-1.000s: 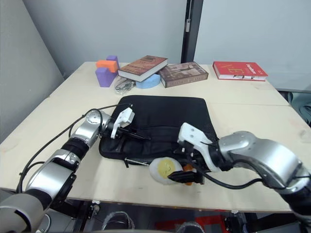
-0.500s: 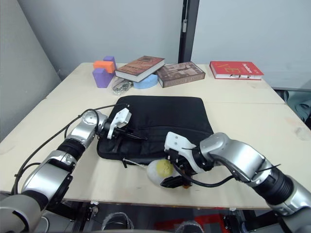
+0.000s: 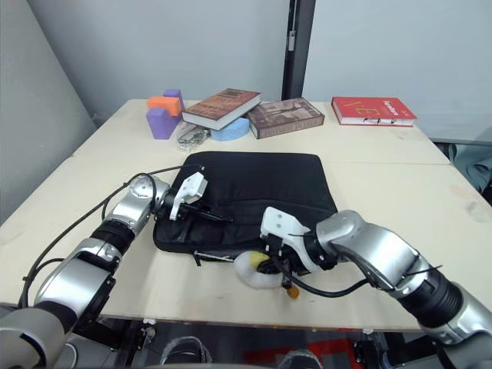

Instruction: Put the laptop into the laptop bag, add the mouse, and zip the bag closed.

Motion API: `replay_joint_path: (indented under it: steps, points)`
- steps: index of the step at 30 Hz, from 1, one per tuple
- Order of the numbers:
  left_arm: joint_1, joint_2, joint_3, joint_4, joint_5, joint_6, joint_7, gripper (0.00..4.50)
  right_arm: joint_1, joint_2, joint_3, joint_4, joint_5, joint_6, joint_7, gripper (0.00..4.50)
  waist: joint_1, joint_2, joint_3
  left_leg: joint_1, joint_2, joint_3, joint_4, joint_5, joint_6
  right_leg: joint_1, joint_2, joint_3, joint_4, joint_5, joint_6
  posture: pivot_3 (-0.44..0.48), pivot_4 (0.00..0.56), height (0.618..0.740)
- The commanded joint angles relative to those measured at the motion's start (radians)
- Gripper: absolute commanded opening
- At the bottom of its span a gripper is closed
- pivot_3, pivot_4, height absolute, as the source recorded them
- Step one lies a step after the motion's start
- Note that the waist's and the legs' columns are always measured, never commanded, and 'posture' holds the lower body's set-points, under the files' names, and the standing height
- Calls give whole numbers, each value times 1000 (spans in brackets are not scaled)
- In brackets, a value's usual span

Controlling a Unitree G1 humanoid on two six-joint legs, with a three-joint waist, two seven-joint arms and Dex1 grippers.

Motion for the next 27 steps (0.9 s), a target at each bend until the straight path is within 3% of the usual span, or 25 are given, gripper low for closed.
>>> replay_joint_path:
  steps: [1,9,17,21,27]
  points:
    - [9,6,-31,34,49,-12,-42,0,46,-34,-94,-56,32,27,-10,14,3,0,0,0,0,0,0,0,0,0,0,0,0,0,0,0,150,740]
    - [7,15,-76,11,32,-21,-42,0,258,-153,-351,-145,134,17,18,14,15,0,0,0,0,1,-1,-1,1,0,0,0,-2,0,0,0,150,740]
    - [8,29,-129,12,17,-42,-42,0,540,-253,-624,-160,119,-19,36,14,25,0,0,0,0,1,-2,-1,1,0,0,1,-4,0,0,0,150,740]
    - [-2,24,-143,24,14,-51,-42,0,659,-276,-774,-131,95,-45,83,14,28,0,-1,0,0,2,-2,-1,2,0,0,2,-4,0,0,0,150,740]
    - [-9,18,-164,22,-4,-30,-42,0,755,-291,-887,-40,30,-104,127,14,28,0,-1,1,0,3,-2,-1,2,0,0,2,-4,0,0,0,150,740]
